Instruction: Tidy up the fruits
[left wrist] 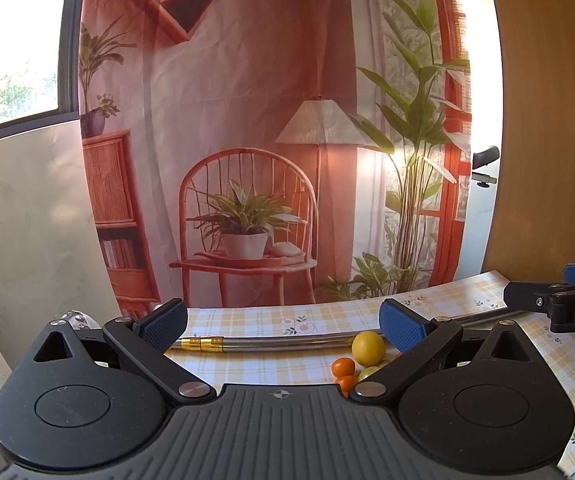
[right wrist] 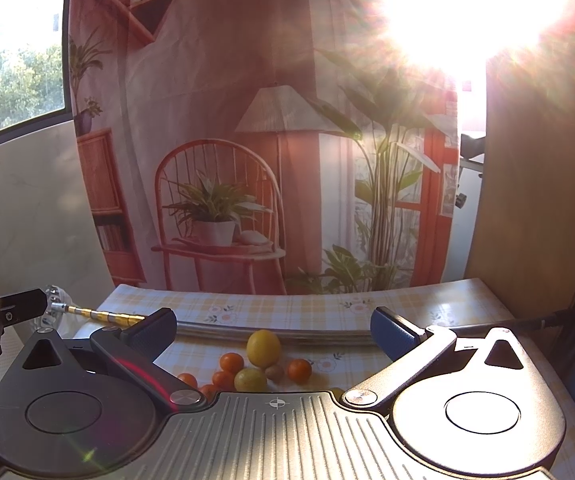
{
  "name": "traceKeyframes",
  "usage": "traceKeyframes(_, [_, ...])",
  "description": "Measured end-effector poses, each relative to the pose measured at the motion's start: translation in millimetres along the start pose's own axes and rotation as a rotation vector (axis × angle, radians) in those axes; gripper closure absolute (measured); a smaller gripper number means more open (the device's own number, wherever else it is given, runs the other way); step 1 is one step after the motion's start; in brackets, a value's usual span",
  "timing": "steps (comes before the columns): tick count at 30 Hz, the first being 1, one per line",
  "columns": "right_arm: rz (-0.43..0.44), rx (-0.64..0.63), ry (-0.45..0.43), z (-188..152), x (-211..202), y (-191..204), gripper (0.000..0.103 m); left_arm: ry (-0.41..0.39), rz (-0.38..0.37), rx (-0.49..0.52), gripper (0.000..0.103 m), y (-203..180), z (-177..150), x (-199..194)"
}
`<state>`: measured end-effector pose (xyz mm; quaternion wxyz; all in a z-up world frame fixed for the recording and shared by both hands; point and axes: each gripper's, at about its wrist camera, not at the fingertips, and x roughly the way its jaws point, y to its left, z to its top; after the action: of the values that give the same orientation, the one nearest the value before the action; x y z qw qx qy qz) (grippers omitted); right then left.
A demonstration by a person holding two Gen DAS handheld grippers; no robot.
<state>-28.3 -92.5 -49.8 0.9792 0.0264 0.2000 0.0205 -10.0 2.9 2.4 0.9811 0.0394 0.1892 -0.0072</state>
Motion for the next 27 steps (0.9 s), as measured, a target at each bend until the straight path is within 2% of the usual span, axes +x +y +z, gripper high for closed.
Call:
traceKeyframes(6, [-0.005,0.005,0.004,-1.9,2.0,-0.2,0.0,0.006,0.001,-0.022,0.0,1.1,-0.9,3.5])
traceKeyframes(15, [0.022,0.013,0.044,-4.8,17.3,-4.6,0.0,-0.02,-0.047,-0.053,0.0,4.8,-5.5,10.8])
traceKeyframes(20, [0.031,0.024,0.069,-11.2,32.9,-9.3,0.0,0.029,-0.036,-0.06,0.0,8.7,-16.4,28.4])
traceKeyframes(27, [0.033,0.094,0.116,-29.3,62.1,-31.0,0.0,0.126,0.027,-0.063,0.0,24.5,-40.8,55.3])
